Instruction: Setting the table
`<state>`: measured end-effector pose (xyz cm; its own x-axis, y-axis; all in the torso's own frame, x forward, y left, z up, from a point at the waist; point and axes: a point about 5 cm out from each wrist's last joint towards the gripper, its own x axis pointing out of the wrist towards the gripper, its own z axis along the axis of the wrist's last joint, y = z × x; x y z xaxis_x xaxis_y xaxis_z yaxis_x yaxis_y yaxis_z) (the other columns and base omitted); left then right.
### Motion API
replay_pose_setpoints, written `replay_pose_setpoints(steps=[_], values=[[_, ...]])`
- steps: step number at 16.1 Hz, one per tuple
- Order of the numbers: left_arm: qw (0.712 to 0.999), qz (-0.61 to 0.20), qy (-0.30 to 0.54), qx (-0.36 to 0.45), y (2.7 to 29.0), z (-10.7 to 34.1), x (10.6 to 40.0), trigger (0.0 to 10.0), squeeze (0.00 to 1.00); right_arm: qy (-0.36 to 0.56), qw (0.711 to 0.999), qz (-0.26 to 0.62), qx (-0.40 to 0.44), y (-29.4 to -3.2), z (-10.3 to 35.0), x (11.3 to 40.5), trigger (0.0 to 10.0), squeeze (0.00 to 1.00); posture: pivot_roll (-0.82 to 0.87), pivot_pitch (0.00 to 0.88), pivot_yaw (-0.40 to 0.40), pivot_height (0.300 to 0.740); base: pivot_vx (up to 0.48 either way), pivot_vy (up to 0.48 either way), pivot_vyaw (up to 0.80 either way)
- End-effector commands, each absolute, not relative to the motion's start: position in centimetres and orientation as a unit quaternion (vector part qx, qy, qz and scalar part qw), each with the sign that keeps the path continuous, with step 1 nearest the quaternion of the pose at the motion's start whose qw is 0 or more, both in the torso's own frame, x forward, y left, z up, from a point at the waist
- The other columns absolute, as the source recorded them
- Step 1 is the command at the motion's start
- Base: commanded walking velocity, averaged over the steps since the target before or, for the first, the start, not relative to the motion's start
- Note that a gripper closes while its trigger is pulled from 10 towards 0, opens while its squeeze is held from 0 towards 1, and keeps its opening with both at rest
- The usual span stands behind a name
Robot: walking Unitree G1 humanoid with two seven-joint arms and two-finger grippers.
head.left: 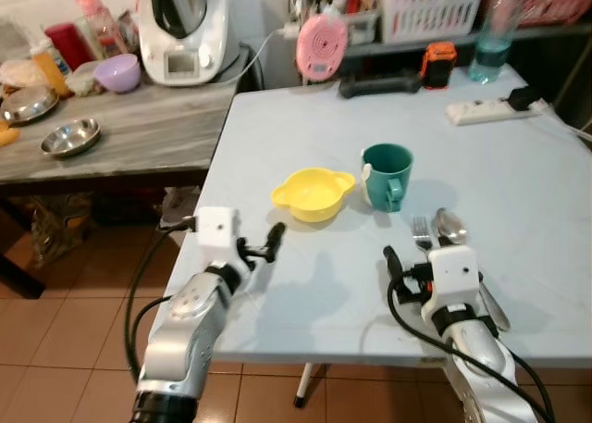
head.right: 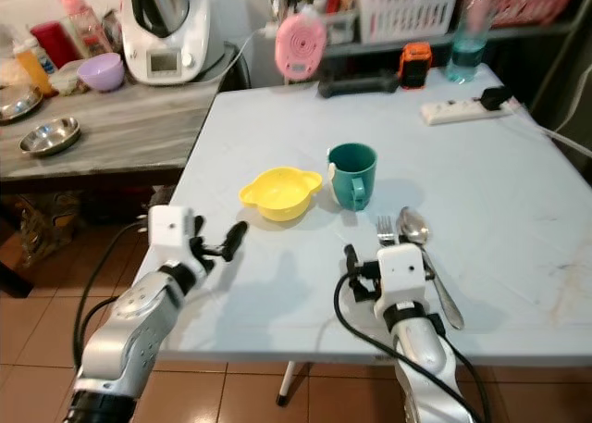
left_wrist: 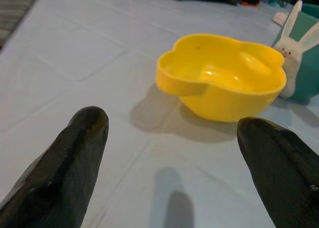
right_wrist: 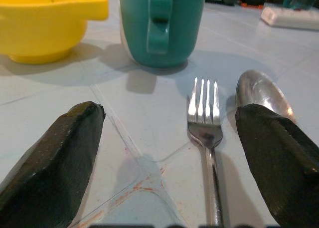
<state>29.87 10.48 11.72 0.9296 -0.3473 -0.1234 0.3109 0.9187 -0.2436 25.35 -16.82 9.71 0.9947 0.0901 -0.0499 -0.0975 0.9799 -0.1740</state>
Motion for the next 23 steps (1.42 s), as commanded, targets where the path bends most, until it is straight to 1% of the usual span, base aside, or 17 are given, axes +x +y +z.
replay_pose_setpoints(steps=[1, 2, 4, 5, 8, 11, 13, 15, 16, 17, 19, 21, 23], values=[[0.974, -0.167, 0.094, -0.121, 10.3, 12.0, 30.3, 10.0, 0.00, 0.011, 0.995, 0.052, -0.087, -16.3, 10.3, 25.2, 10.0, 0.00, -0.24, 0.083, 0.172, 0.740, 0.000, 0.000, 0.00], [0.973, -0.168, 0.096, -0.126, 9.8, 12.1, 30.6, 10.0, 0.00, 0.011, 0.995, 0.047, -0.089, -16.4, 10.5, 25.1, 10.0, 0.00, -0.26, 0.088, 0.175, 0.740, 0.000, 0.000, 0.00], [0.969, -0.154, 0.109, -0.161, 9.6, 12.1, 31.1, 10.0, 0.00, 0.010, 0.995, 0.044, -0.091, -16.6, 10.7, 24.8, 10.0, 0.00, -0.28, 0.095, 0.176, 0.740, 0.000, 0.000, 0.00], [0.968, -0.152, 0.111, -0.165, 9.5, 12.2, 31.2, 10.0, 0.00, 0.010, 0.995, 0.044, -0.092, -16.6, 10.8, 24.8, 10.0, 0.00, -0.28, 0.096, 0.175, 0.740, 0.000, 0.000, 0.00], [0.955, -0.118, 0.126, -0.239, 9.9, 12.6, 31.8, 10.0, 0.00, 0.012, 0.994, 0.053, -0.095, -16.5, 10.8, 25.0, 10.0, 0.00, -0.26, 0.096, 0.163, 0.740, 0.000, 0.000, 0.00], [0.949, -0.126, 0.137, -0.254, 9.4, 13.1, 32.2, 10.0, 0.00, 0.008, 0.993, 0.065, -0.095, -15.8, 11.2, 25.5, 10.0, 0.00, -0.26, 0.099, 0.160, 0.740, 0.000, 0.000, 0.00], [0.954, -0.135, 0.127, -0.234, 9.6, 13.2, 32.3, 10.0, 0.00, 0.000, 0.992, 0.080, -0.102, -15.3, 11.5, 25.8, 10.0, 0.00, -0.25, 0.096, 0.153, 0.740, 0.000, 0.000, 0.00], [0.962, -0.139, 0.113, -0.207, 10.7, 12.7, 31.7, 10.0, 0.00, -0.002, 0.992, 0.080, -0.102, -15.4, 11.6, 26.1, 10.0, 0.00, -0.24, 0.087, 0.148, 0.740, 0.000, 0.000, 0.00], [0.970, -0.134, 0.099, -0.176, 11.6, 12.3, 31.2, 10.0, 0.00, -0.003, 0.991, 0.083, -0.102, -15.3, 11.6, 26.2, 10.0, 0.00, -0.23, 0.083, 0.142, 0.740, 0.000, 0.000, 0.00], [0.978, -0.130, 0.090, -0.137, 12.9, 11.5, 30.3, 10.0, 0.00, -0.004, 0.991, 0.088, -0.100, -15.1, 11.6, 26.5, 10.0, 0.00, -0.21, 0.078, 0.133, 0.740, 0.000, 0.000, 0.00], [0.989, -0.102, 0.060, -0.086, 15.4, 10.4, 28.5, 10.0, 0.00, -0.011, 0.990, 0.103, -0.096, -14.3, 11.8, 27.2, 10.0, 0.00, -0.18, 0.070, 0.123, 0.740, 0.000, 0.000, 0.00], [0.994, -0.095, 0.034, -0.047, 16.1, 10.2, 26.9, 10.0, 0.00, -0.021, 0.987, 0.121, -0.100, -13.6, 12.1, 27.7, 10.0, 0.00, -0.16, 0.064, 0.108, 0.740, 0.000, 0.000, 0.00], [0.996, -0.079, 0.043, -0.013, 17.4, 8.9, 25.3, 10.0, 0.00, -0.033, 0.982, 0.155, -0.104, -12.4, 12.5, 28.2, 10.0, 0.00, -0.13, 0.059, 0.091, 0.740, 0.000, 0.000, 0.00]])
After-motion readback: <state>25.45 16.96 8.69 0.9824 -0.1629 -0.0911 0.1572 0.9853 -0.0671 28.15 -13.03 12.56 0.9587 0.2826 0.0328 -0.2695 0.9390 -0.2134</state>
